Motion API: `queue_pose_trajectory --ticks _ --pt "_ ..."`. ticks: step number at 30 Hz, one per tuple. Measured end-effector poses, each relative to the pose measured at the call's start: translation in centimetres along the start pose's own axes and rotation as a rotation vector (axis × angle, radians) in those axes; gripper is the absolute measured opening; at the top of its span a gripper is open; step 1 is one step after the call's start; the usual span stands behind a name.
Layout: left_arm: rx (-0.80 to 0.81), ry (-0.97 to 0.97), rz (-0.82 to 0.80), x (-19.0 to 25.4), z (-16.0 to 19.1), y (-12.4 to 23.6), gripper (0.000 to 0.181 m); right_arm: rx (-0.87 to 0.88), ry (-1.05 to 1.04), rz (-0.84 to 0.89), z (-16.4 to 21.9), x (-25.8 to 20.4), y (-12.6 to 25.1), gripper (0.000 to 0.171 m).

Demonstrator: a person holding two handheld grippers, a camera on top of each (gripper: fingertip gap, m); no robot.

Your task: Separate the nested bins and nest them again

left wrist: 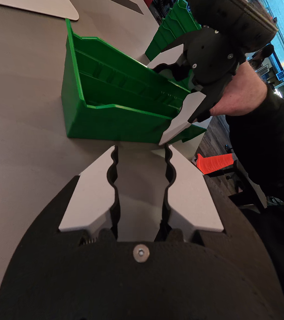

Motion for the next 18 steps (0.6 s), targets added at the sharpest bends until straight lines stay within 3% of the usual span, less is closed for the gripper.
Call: queue_pose_trajectory --ticks 7,18 --pt "-0.01 0.003 0.0 -0.1 0.3 -0.1 0.052 0.008 -0.018 -0.028 0.3 0.1 0.5 0.123" --pt "-0.039 0.006 0.009 -0.2 1.1 -0.9 0.052 0.117 -0.11 -0.071 1.5 1.1 3.2 0.116"
Point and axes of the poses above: each gripper's, where its closed fingertips meet, y back along the fingers, z out of its underside, x = y × z across the jaws, the point moved 4 cm from there along y, back along the fingers, and after that the axes turned 9 degrees about x, right-handed, at the moved point
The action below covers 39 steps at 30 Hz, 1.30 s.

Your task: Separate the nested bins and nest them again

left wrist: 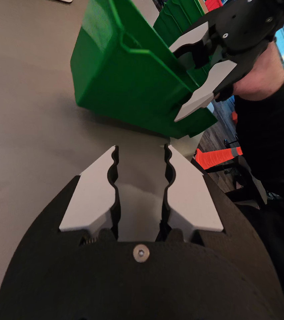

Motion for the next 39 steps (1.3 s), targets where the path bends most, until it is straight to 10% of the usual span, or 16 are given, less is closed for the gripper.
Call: queue_pose_trajectory --ticks 26,39 --pt "-0.034 0.006 0.005 0.0 0.8 -1.1 0.052 0.279 -0.323 0.275 6.0 11.5 23.7 0.118" --pt "-0.046 0.01 0.002 -0.1 1.2 -1.4 0.052 0.275 -0.466 0.36 10.3 15.3 29.4 0.119"
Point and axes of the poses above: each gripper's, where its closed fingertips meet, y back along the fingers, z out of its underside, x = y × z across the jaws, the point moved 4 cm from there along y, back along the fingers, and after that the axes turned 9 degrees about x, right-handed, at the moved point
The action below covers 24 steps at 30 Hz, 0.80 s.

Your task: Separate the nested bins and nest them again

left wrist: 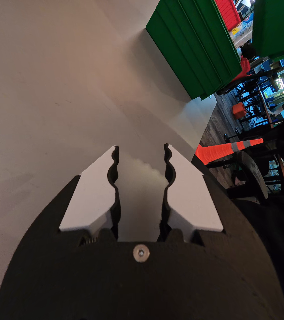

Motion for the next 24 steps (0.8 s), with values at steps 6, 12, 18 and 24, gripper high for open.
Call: queue_pose_trajectory --ticks 6,12,18,24 --pt "-0.01 0.001 -0.004 -0.1 0.2 -0.1 0.052 -0.11 -0.03 0.098 3.1 3.2 -3.0 0.121" --pt "-0.006 0.014 -0.008 -0.4 0.1 0.1 0.052 -0.193 -0.061 0.122 5.5 4.6 -6.2 0.122" --pt "-0.018 0.015 -0.009 -0.5 0.4 -0.2 0.052 -0.271 -0.09 0.131 7.4 5.4 -9.5 0.13" --pt "-0.024 0.016 -0.008 -0.6 0.5 -0.3 0.052 -0.277 -0.115 0.116 7.9 5.6 -10.7 0.133"
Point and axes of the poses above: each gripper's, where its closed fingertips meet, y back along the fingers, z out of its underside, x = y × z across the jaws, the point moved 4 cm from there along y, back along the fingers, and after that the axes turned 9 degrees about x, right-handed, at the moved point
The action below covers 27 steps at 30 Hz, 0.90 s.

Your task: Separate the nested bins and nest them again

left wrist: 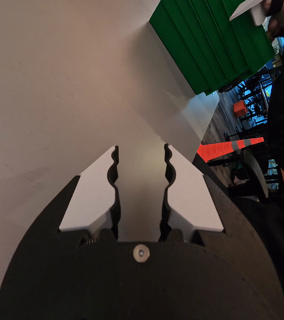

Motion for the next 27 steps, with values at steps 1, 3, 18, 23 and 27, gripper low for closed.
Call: queue_pose_trajectory --ticks 1,3,18,23,27 --pt "0.001 -0.001 0.0 0.0 0.0 0.0 0.052 0.01 0.002 -0.003 -0.1 0.0 0.1 0.127" --pt "0.001 -0.002 0.0 0.0 0.0 0.0 0.052 0.037 0.013 -0.011 -0.2 -0.1 0.2 0.12" --pt "-0.005 -0.004 0.0 0.1 0.1 -0.1 0.052 0.143 -0.019 -0.043 -1.8 -0.5 1.1 0.105" --pt "-0.003 0.0 -0.005 -0.1 0.1 0.0 0.052 0.275 -0.036 -0.037 -3.2 -0.5 2.9 0.105" --pt "-0.01 0.0 -0.001 -0.1 0.2 -0.2 0.052 0.24 -0.054 -0.047 -2.9 -0.1 1.4 0.108"
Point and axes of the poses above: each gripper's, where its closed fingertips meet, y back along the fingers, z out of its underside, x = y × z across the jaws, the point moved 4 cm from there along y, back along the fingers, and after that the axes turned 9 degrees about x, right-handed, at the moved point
